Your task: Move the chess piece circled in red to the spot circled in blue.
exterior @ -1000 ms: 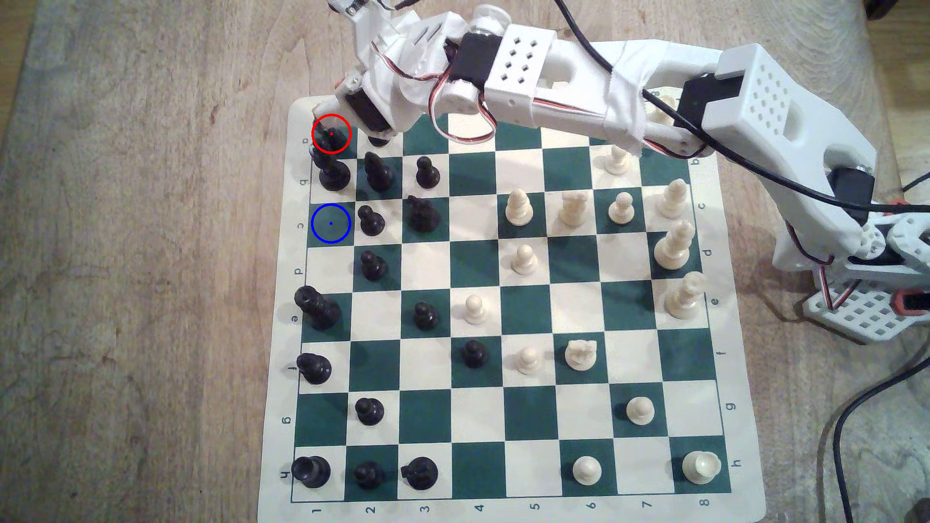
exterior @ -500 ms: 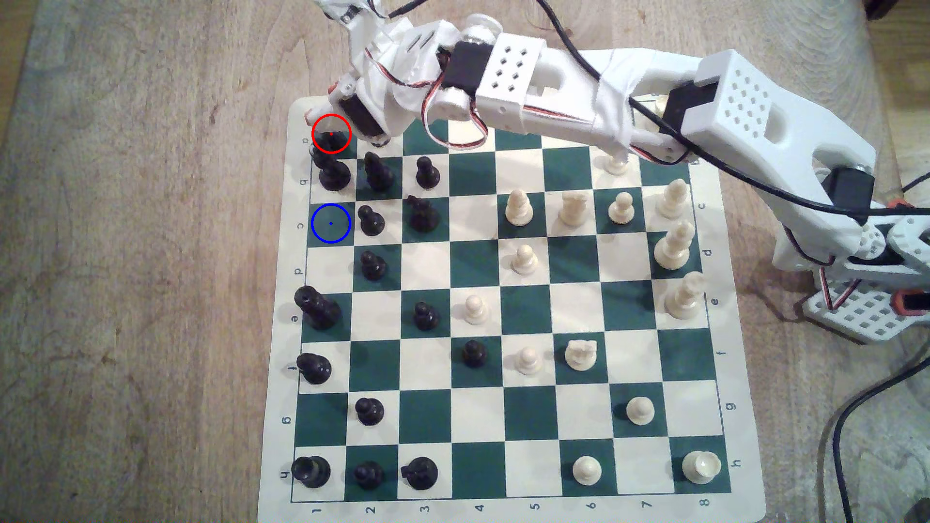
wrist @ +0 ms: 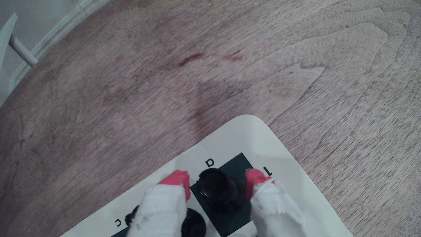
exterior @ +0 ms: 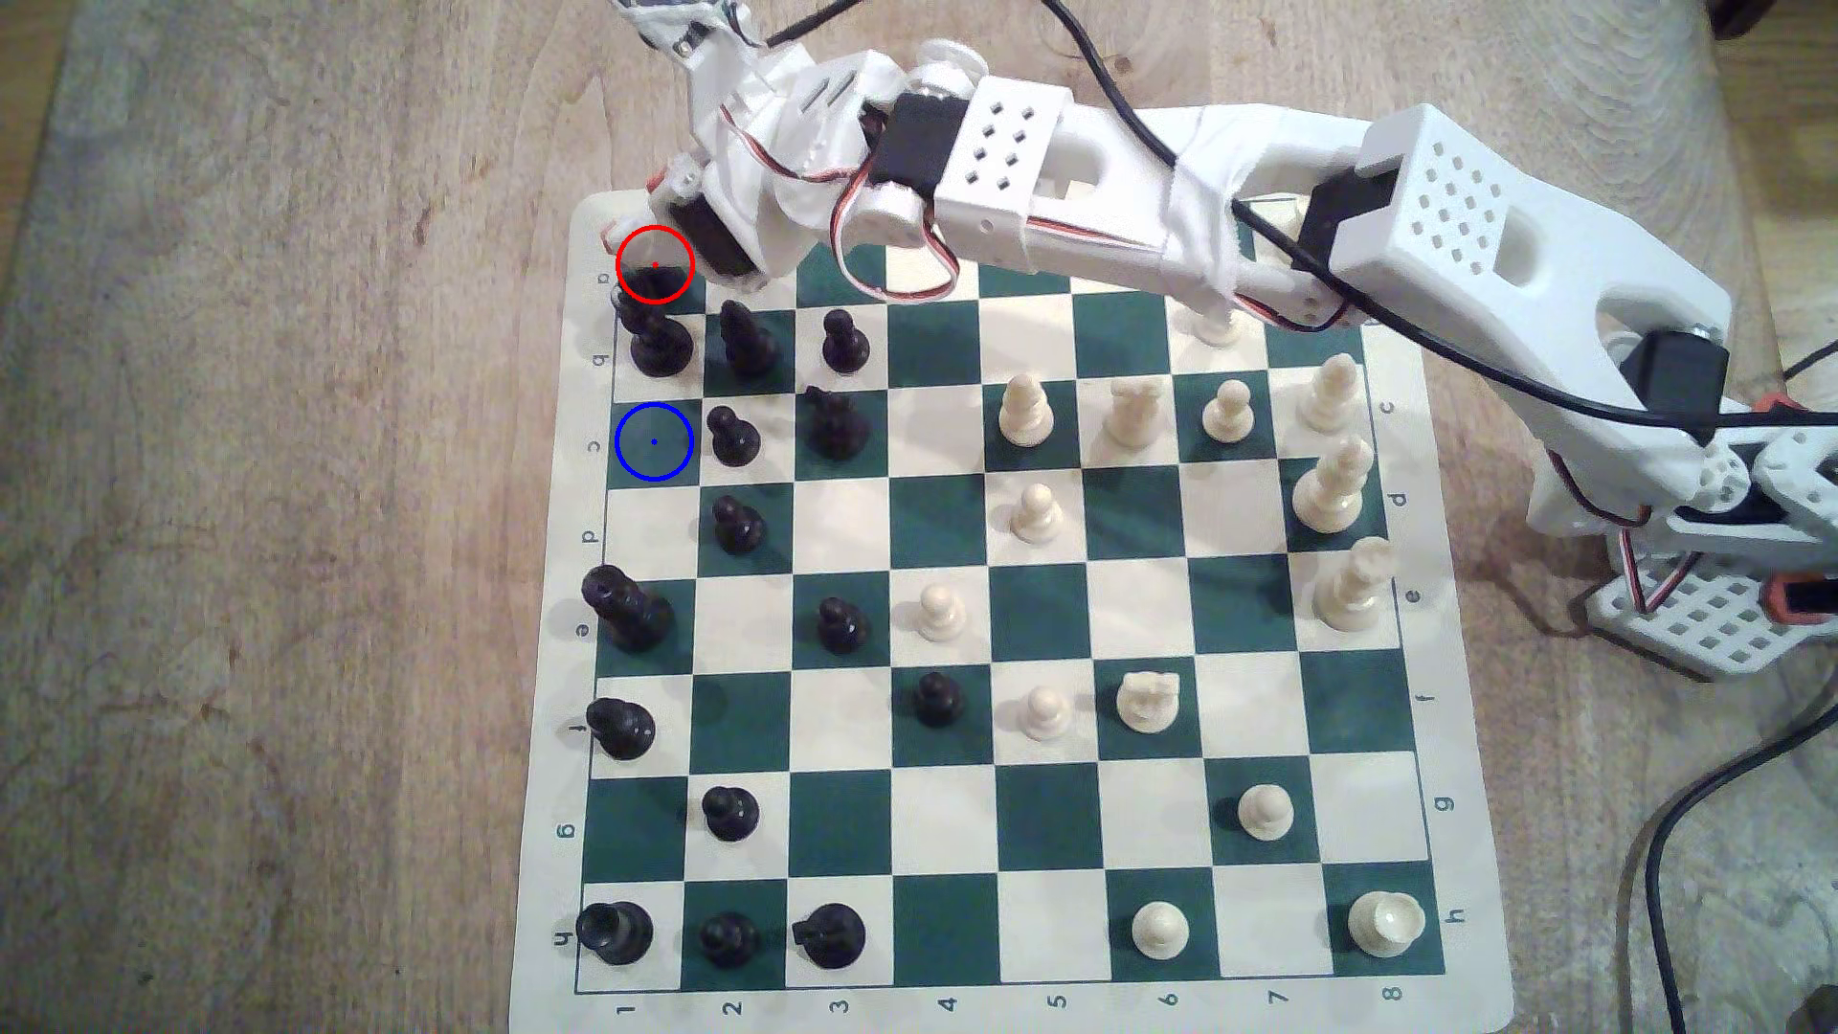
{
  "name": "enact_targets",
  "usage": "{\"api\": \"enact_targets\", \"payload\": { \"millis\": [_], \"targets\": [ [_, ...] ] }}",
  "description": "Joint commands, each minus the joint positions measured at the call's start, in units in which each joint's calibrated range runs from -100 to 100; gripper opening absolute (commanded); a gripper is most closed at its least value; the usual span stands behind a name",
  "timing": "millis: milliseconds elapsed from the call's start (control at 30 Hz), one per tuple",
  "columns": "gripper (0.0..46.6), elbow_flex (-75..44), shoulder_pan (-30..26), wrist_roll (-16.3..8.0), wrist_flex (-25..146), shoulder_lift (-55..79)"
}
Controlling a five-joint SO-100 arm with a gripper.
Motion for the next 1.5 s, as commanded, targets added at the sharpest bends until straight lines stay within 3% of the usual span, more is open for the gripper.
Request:
{"api": "enact_targets", "payload": {
  "millis": [0,967,1067,1200,1467],
  "targets": [
    [14.2,-5.98,-0.18,0.2,-1.81,-1.79],
    [12.8,-7.25,-0.34,0.49,-4.35,1.35],
    [10.6,-7.25,-0.34,0.49,-4.35,1.26],
    [1.1,-7.25,-0.49,0.54,-4.02,1.01],
    [0.3,-7.61,-0.49,0.63,-4.1,0.33]
  ]
}}
